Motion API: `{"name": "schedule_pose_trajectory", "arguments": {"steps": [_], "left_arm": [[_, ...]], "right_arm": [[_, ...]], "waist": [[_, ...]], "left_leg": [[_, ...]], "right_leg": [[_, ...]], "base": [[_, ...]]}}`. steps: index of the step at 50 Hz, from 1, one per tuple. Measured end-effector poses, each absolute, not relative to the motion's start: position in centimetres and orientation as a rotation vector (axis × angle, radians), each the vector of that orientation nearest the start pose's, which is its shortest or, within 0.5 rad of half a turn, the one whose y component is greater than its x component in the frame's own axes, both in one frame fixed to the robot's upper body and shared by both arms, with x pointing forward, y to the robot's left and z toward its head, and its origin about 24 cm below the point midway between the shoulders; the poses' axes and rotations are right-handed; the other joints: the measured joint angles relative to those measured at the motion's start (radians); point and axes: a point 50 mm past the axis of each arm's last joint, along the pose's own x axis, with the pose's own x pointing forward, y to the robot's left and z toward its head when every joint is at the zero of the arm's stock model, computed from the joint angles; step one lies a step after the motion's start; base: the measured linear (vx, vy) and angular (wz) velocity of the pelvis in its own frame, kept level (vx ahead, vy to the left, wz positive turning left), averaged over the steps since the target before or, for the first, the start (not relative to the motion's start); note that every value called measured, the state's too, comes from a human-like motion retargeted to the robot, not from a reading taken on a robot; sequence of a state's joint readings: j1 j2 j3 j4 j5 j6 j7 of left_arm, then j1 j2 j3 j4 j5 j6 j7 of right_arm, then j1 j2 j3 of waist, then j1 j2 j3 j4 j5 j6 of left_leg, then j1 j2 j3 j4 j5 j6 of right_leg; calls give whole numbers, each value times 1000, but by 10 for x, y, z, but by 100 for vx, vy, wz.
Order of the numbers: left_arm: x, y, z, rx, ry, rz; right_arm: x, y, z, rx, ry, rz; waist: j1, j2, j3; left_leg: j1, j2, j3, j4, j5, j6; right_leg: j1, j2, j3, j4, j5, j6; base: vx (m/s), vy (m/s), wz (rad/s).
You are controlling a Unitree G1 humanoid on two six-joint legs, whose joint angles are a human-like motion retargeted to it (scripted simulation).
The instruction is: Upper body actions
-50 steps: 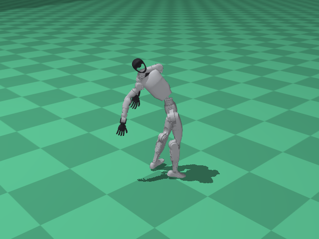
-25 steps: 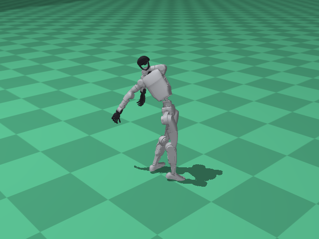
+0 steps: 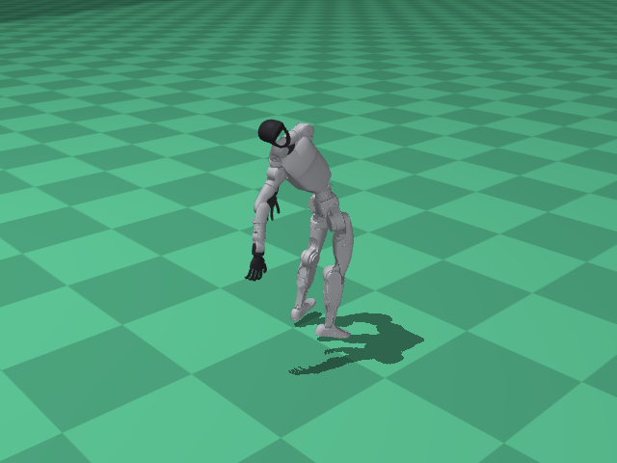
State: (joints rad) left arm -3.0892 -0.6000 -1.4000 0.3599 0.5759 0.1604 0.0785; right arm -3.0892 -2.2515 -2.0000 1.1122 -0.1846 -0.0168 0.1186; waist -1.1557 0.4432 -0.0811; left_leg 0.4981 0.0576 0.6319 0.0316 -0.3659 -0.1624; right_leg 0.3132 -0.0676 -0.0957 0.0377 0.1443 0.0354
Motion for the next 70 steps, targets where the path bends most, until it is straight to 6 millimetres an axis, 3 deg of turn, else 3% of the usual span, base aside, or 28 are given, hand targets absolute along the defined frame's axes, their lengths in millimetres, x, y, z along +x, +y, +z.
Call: {"name": "schedule_pose_trajectory", "arguments": {"steps": [5,17,25,30,35,42,48,50,54,58,62,65,67,70], "left_arm": [[-47,-216,183,-1330,2169,320],[-40,-244,225,-1591,2299,272],[-33,-245,223,-1716,2210,439],[-34,-243,218,-1682,2194,467],[-38,-234,206,-1528,2174,420],[-41,-221,188,-1385,2113,399],[-39,-234,206,-1479,2162,304],[-39,-240,216,-1483,2198,209],[-47,-232,207,-1301,2245,136],[-49,-207,174,-1132,2127,210],[-45,-183,150,-1107,1972,346],[-43,-172,140,-1102,1919,435],[-42,-172,140,-1137,1898,462],[-40,-181,147,-1193,1898,408]], "right_arm": [[39,-508,94,-1783,1771,397],[48,-484,65,-1655,1682,559],[49,-475,57,-1627,1682,663],[47,-478,60,-1689,1717,730],[44,-485,66,-1758,1748,762],[38,-501,84,-1829,1822,671],[36,-505,90,-1848,1824,637],[35,-507,92,-1869,1835,654],[32,-514,103,-1933,1875,635],[21,-530,133,-1991,2019,483],[8,-541,167,-1988,2154,251],[1,-544,182,-1929,2198,92],[-1,-544,183,-1838,2187,-12],[7,-538,158,-1711,2066,28]], "waist": [[129,-3,3],[284,-7,7],[376,-14,14],[399,-16,11],[374,-15,2],[327,-11,11],[223,-8,48],[155,-8,45],[118,-9,24],[169,-8,-9],[188,-8,-45],[198,-7,-67],[193,-4,-70],[185,-1,-45]], "left_leg": [[-46,-45,-104,-8,6,40],[-145,-98,-259,-37,40,115],[-196,-124,-319,-42,57,137],[-208,-144,-334,-41,48,151],[-206,-165,-342,-47,29,170],[-195,-170,-308,-61,-2,192],[-168,-137,-230,-76,-18,207],[-161,-131,-234,-74,-19,207],[-151,-134,-242,-70,-27,203],[-125,-148,-252,-65,-36,198],[-112,-154,-288,-63,-31,200],[-115,-157,-319,-61,-25,202],[-103,-163,-342,-58,-21,203],[-91,-170,-356,-58,-14,200]], "right_leg": [[19,-50,-83,0,-31,-4],[55,-94,-247,-22,-77,0],[58,-112,-313,-42,-72,12],[54,-128,-335,-46,-60,23],[50,-143,-338,-45,-45,40],[14,-163,-313,5,-28,74],[-50,-122,-168,133,-78,125],[-59,-98,-111,142,-89,87],[-39,-100,-127,120,-87,75],[-10,-119,-135,104,-80,91],[39,-130,-203,81,-83,91],[65,-124,-224,59,-83,89],[96,-128,-251,47,-85,88],[125,-134,-288,27,-81,87]], "base": [[2,-3,117],[3,-4,104],[1,2,57],[5,8,6],[8,15,-12],[3,17,-33],[-8,3,-58],[0,0,0],[8,-1,-12],[13,1,-33],[0,1,58],[-1,0,62],[0,1,62],[1,3,45]]}}
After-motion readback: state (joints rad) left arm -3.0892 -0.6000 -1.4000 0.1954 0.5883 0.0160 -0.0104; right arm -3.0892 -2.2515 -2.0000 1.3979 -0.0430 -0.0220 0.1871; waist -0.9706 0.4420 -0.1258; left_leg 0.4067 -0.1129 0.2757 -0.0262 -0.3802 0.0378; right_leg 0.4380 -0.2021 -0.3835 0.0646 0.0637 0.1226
